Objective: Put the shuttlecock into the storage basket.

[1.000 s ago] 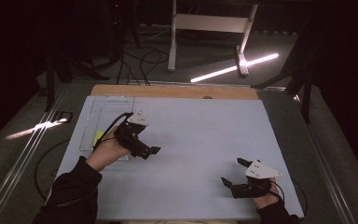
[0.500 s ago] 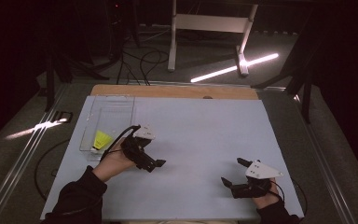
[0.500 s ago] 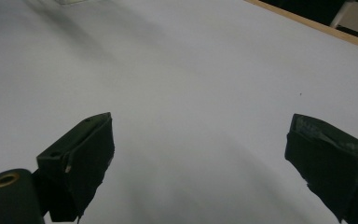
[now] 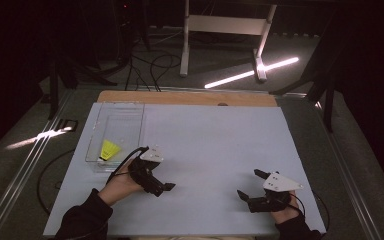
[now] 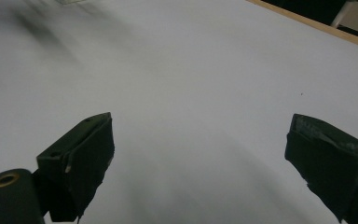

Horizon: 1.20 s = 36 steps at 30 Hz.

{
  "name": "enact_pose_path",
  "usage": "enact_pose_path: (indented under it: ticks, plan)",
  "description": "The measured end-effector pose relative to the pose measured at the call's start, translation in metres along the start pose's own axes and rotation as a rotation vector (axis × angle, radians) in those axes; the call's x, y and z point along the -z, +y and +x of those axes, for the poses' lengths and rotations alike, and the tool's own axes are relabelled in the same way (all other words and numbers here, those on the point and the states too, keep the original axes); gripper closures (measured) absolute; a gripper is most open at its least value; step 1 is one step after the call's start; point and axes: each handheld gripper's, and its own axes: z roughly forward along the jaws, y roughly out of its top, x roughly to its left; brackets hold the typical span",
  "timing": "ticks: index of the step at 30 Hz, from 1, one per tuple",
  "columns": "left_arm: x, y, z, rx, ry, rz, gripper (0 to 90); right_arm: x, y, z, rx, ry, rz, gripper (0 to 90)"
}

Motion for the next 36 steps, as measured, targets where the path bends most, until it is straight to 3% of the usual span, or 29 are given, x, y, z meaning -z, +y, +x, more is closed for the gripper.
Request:
enact_pose_path:
  ticks: [14,21,24,32,34,36]
  plan:
    - [0.008,-0.037,-0.008,0.03,-0.005,-0.044,0.1,0.0,0.0,0.001,0.002,0.002,0.004,8.1]
    - [0.016,-0.057,-0.007,0.072,0.007,-0.079,0.1,0.0,0.0,0.001,0.003,0.0,0.003,8.1]
    - [0.019,-0.065,-0.006,0.087,0.031,-0.094,0.1,0.0,0.0,0.001,0.004,0.001,0.002,8.1]
    - [0.028,-0.083,-0.002,0.155,0.04,-0.133,0.1,0.0,0.0,0.002,0.002,0.001,0.003,8.1]
    - [0.031,-0.089,-0.003,0.156,0.074,-0.155,0.1,0.0,0.0,0.001,0.004,0.001,0.005,8.1]
    - [0.031,-0.091,-0.004,0.158,0.08,-0.164,0.1,0.0,0.0,0.001,0.003,0.003,0.005,8.1]
